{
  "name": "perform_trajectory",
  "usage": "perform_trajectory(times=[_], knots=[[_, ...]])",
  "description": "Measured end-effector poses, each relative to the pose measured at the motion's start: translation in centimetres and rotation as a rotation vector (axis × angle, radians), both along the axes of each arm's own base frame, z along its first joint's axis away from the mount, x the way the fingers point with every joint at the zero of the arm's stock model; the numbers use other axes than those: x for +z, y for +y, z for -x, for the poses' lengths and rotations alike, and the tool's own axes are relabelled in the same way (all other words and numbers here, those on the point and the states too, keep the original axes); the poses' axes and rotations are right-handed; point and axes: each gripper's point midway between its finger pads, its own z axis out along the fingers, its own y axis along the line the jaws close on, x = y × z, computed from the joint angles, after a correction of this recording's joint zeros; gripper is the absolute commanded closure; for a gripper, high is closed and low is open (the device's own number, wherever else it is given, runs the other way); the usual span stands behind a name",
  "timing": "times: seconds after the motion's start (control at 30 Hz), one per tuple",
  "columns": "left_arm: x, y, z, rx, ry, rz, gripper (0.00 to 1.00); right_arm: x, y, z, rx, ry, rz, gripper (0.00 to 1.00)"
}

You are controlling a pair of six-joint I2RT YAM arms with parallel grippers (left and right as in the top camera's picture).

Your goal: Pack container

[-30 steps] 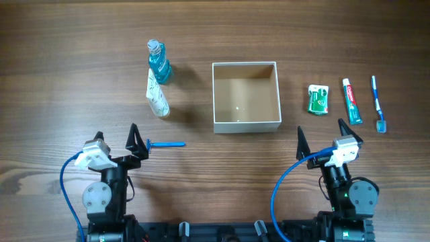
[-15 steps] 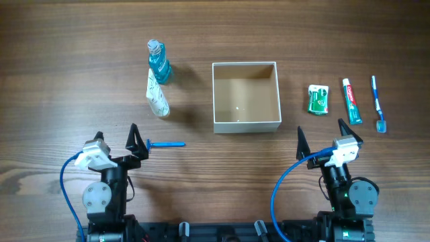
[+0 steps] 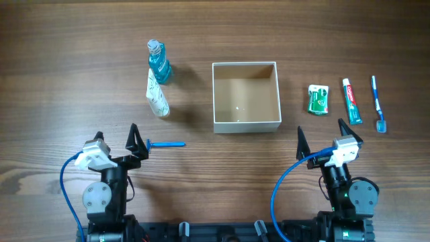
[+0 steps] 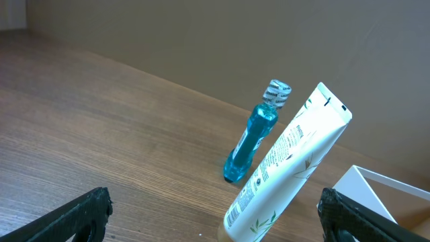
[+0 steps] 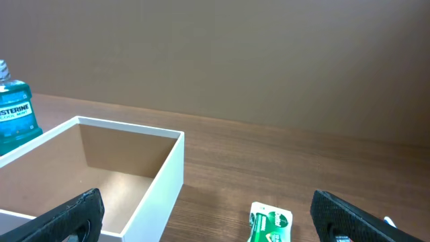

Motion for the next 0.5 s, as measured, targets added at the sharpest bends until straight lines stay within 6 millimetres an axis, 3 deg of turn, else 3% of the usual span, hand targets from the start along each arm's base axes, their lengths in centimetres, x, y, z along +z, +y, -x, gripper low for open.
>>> perform_trajectory(times=[0.5], knots=[[1.3,0.7,0.0,0.038,-0.054,-0.005,0.0,0.0,0.0,0.0,0.0,0.0,0.0,0.0]])
